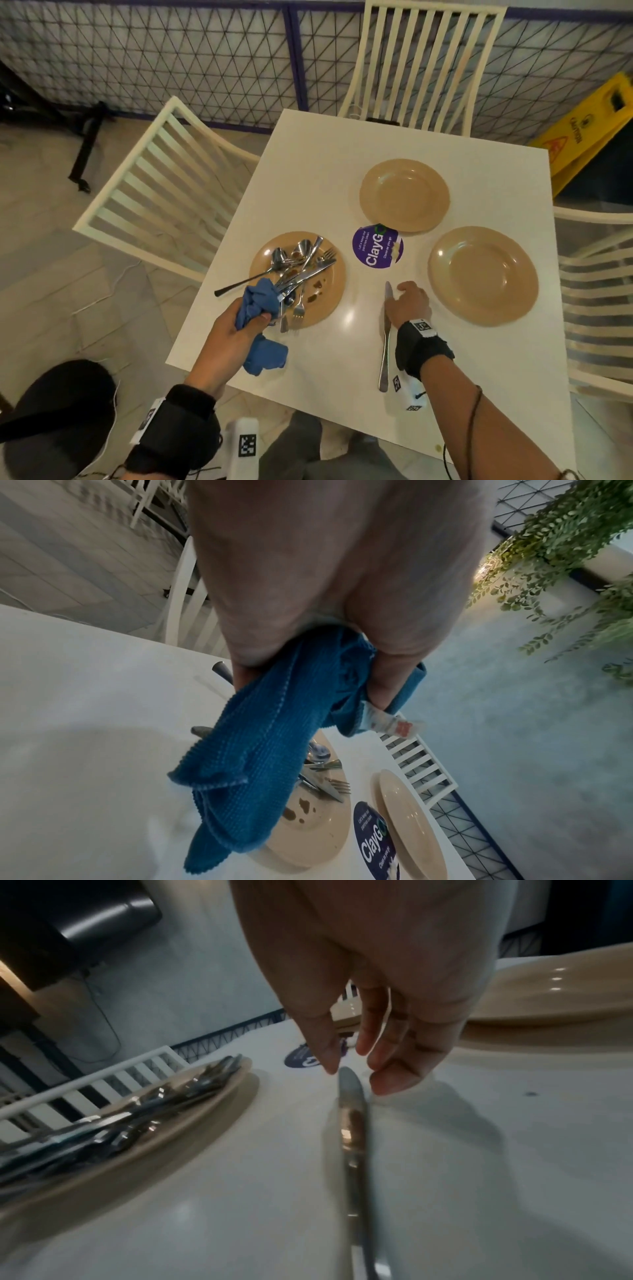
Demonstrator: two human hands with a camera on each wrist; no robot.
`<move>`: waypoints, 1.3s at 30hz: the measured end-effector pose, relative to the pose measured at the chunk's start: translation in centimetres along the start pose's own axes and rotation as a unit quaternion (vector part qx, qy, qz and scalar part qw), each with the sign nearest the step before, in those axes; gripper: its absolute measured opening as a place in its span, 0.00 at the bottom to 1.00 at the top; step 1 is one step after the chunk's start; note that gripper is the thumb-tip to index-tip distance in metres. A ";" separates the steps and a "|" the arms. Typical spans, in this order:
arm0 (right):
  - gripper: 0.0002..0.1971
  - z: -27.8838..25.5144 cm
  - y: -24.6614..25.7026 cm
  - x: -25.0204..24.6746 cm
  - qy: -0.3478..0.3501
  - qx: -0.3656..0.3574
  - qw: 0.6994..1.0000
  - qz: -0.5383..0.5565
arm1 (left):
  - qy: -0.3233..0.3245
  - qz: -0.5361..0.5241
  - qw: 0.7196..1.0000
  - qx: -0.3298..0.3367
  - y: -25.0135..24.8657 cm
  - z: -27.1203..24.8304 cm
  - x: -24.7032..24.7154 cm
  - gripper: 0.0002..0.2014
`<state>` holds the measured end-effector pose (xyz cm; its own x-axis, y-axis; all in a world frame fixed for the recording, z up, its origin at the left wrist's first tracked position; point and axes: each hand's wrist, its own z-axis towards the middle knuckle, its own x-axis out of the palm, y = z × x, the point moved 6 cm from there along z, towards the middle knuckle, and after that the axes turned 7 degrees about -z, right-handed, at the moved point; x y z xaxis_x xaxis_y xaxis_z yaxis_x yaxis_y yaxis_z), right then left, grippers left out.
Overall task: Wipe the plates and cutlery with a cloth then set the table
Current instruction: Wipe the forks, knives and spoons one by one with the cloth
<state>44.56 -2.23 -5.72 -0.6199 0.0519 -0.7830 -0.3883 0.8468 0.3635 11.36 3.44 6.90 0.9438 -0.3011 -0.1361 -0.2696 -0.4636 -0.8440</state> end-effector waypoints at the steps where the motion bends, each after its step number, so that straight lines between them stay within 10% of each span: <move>1: 0.15 -0.4 1.0 0.5 0.001 -0.008 1.000 0.014 | 0.001 -0.003 1.000 0.002 -0.2 0.3 -0.4 0.10; 7: 0.10 -3.9 8.1 5.9 0.166 -0.009 0.974 0.151 | 0.012 -0.006 1.000 0.022 -1.3 2.1 -2.5 0.12; 25: 0.07 -4.5 13.6 9.8 0.164 0.141 0.921 0.323 | 0.076 0.085 0.992 0.052 -1.4 7.1 -7.1 0.15; 39: 0.05 -5.3 15.8 -1.0 0.067 -0.086 0.932 0.345 | 0.181 0.090 0.978 0.041 -5.8 10.2 1.6 0.12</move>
<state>35.41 8.32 3.48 -0.8380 0.4765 -0.2659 0.0385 0.5376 0.8423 16.39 14.09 6.29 0.7487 -0.6543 -0.1066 -0.3955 -0.3118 -0.8639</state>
